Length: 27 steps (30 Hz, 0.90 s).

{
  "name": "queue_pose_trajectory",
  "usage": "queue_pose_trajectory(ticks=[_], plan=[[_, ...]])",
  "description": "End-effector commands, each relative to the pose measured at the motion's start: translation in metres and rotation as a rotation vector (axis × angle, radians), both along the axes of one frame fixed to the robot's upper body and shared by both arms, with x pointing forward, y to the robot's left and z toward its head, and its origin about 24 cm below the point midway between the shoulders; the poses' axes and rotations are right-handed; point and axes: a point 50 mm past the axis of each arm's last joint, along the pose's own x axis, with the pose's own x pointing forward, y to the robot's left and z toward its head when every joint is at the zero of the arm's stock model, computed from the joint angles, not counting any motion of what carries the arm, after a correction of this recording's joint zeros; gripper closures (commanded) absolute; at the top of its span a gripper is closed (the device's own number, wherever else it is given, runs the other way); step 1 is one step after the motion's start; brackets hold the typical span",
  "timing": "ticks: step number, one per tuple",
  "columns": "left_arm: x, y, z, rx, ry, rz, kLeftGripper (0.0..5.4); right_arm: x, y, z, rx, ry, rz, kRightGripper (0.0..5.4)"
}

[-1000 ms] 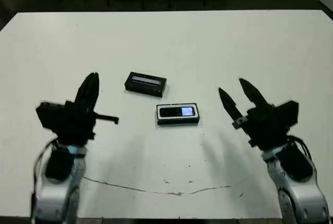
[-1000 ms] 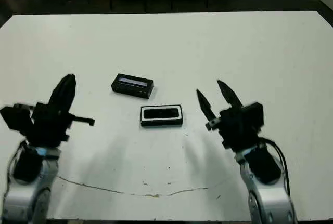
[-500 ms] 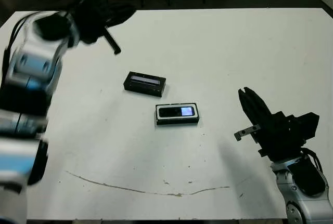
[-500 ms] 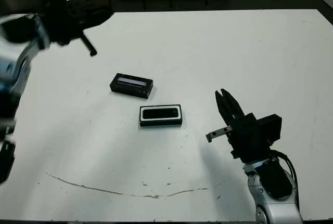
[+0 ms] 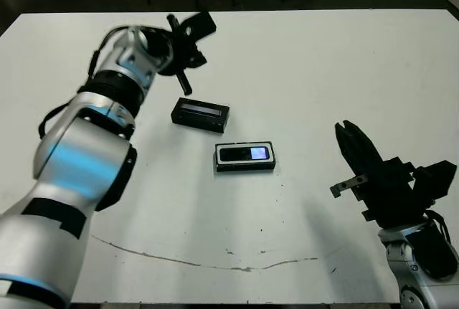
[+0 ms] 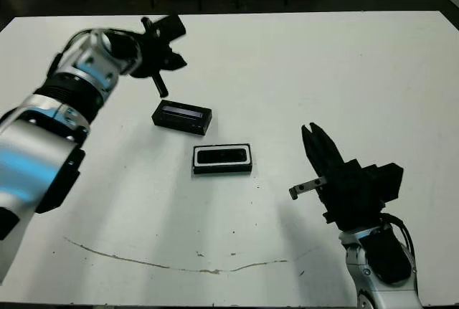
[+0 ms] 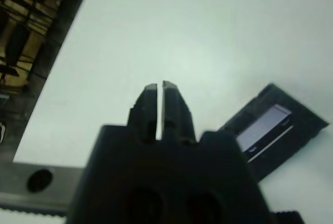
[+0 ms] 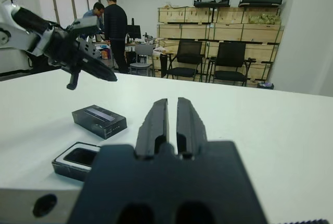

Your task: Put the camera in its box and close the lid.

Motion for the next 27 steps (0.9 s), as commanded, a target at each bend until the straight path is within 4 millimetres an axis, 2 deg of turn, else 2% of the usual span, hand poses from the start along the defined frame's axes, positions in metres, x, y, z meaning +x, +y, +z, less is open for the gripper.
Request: queue_pose_trajectory(ticks=[1,7,13,21,27], plan=[[-0.005,0.003,-0.027,0.083,0.020,-0.006,5.40,-0.008,-0.003,-0.012,0.020,0.059,-0.029,5.39],[-0.012,0.003,-0.052,0.114,0.039,-0.024,5.40,-0.012,0.002,-0.016,0.036,0.084,-0.017,5.39],[-0.016,0.006,-0.064,0.136,0.059,-0.012,5.40,-0.012,0.002,-0.026,0.051,0.092,0.003,5.39],[-0.018,0.010,-0.067,0.183,0.104,-0.029,5.40,-0.013,0.003,-0.028,0.030,0.073,-0.015,5.39],[-0.016,0.013,-0.060,0.205,0.095,-0.038,5.40,-0.013,0.004,-0.031,0.050,0.080,-0.010,5.39]])
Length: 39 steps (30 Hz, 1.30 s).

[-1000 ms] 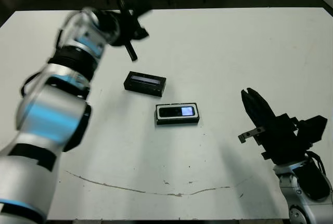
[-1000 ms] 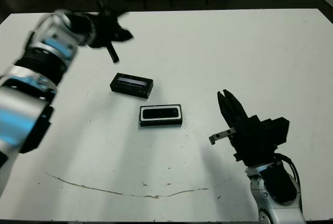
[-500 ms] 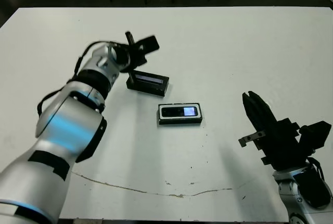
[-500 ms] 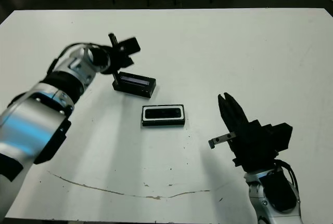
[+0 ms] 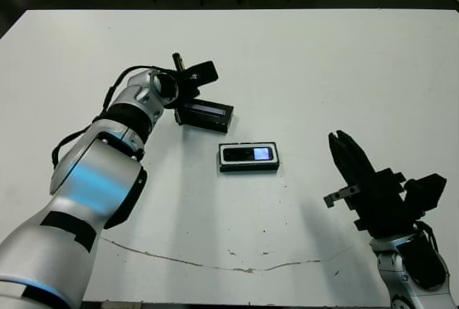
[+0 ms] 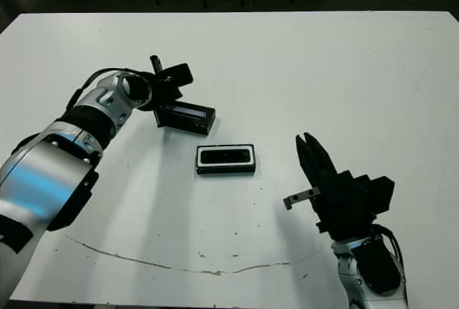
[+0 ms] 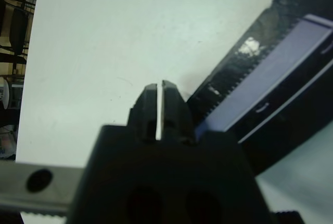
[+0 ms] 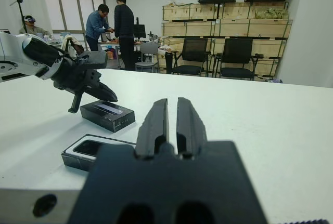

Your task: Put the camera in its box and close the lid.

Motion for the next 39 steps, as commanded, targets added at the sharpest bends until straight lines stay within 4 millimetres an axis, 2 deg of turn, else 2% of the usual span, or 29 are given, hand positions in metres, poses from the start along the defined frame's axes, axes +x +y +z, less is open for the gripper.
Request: queue_pose_trajectory(ticks=[1,10,25,39], plan=[[-0.003,0.012,-0.008,0.052,0.054,0.019,5.40,-0.009,-0.003,-0.017,0.022,0.075,-0.028,5.39],[-0.004,0.019,-0.003,0.148,0.088,-0.051,5.40,-0.010,-0.002,-0.018,0.021,0.083,-0.026,5.39],[-0.012,0.024,-0.008,0.261,0.224,-0.173,5.40,-0.010,0.002,-0.018,0.019,0.098,-0.030,5.39],[-0.019,0.029,-0.002,0.229,0.355,-0.263,5.40,-0.012,0.007,-0.021,0.034,0.109,-0.045,5.39]])
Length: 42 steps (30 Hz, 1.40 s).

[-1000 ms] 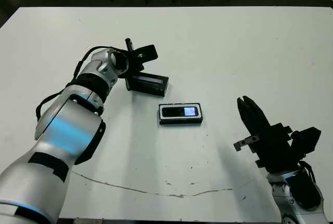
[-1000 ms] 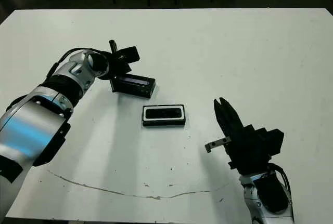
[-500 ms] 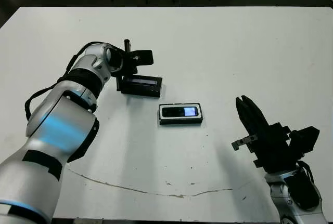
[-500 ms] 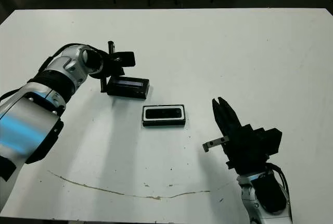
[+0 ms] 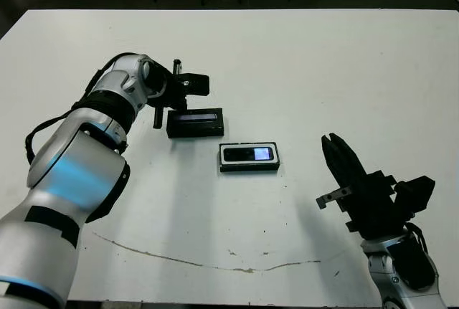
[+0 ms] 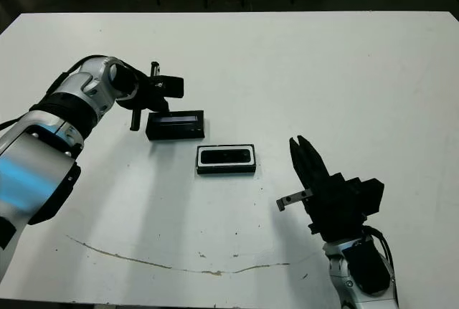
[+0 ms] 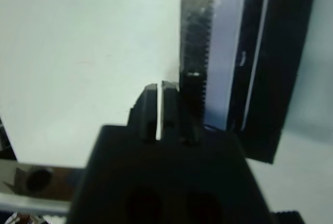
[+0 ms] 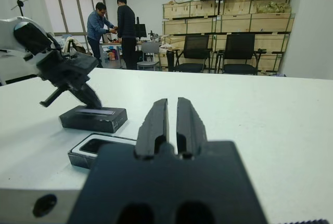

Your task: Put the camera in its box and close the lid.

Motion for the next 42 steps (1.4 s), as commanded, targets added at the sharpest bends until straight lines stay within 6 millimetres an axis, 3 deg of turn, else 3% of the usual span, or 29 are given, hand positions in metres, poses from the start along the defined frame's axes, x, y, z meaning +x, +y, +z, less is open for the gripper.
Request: queue_pose_trajectory(ticks=[1,18,27,42], plan=[[-0.008,0.010,-0.015,0.002,0.106,0.023,5.40,-0.012,-0.002,-0.014,0.003,0.092,-0.035,5.39],[-0.025,0.025,-0.006,0.037,0.260,-0.097,5.40,-0.010,-0.002,-0.015,0.004,0.102,-0.028,5.39],[-0.033,0.023,-0.007,0.079,0.322,-0.117,5.40,-0.009,-0.001,-0.016,0.009,0.092,-0.026,5.39],[-0.058,0.010,-0.011,-0.003,0.368,-0.245,5.40,-0.009,0.001,-0.018,0.011,0.103,-0.033,5.39]])
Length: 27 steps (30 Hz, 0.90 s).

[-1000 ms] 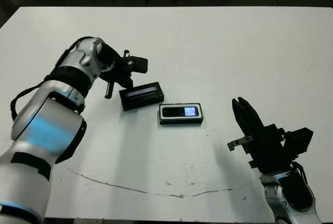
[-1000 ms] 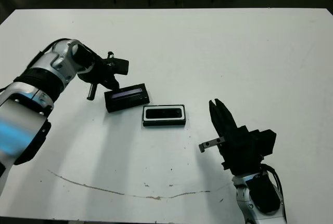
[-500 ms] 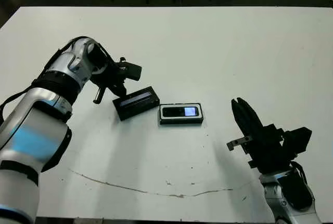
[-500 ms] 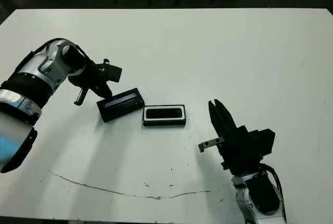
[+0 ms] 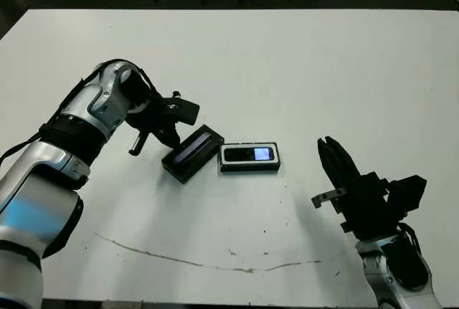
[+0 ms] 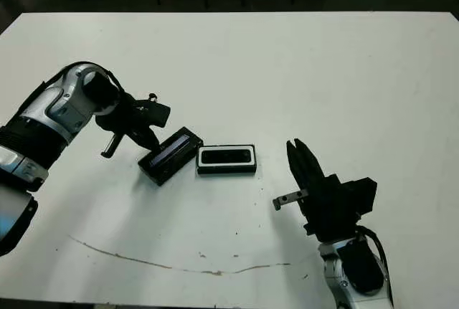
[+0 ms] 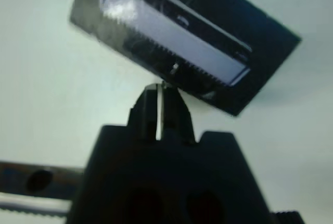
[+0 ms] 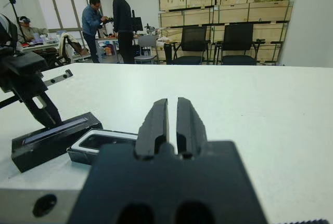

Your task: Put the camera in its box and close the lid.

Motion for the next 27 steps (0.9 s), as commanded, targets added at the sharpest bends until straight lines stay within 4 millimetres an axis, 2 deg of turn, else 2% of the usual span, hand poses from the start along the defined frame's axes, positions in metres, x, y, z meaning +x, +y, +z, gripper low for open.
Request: queue_pose_trajectory(ticks=[1,11,15,21,24,27], plan=[[-0.009,0.007,-0.015,0.025,0.065,0.003,5.40,-0.010,-0.002,-0.014,0.016,0.077,-0.027,5.39],[-0.009,0.021,-0.016,0.070,0.045,0.045,5.40,-0.012,-0.001,-0.013,0.019,0.097,-0.033,5.39],[-0.004,0.040,-0.015,0.090,-0.031,0.125,5.40,-0.012,-0.001,-0.015,0.019,0.088,-0.028,5.39],[0.002,0.077,-0.006,0.075,-0.261,0.298,5.40,-0.013,-0.001,-0.015,0.020,0.088,-0.026,5.39],[0.000,0.092,0.001,-0.012,-0.423,0.419,5.40,-0.014,0.000,-0.014,0.028,0.095,-0.025,5.39],[-0.012,0.101,0.014,-0.240,-0.569,0.597,5.40,-0.014,0.000,-0.013,0.013,0.084,-0.027,5.39]])
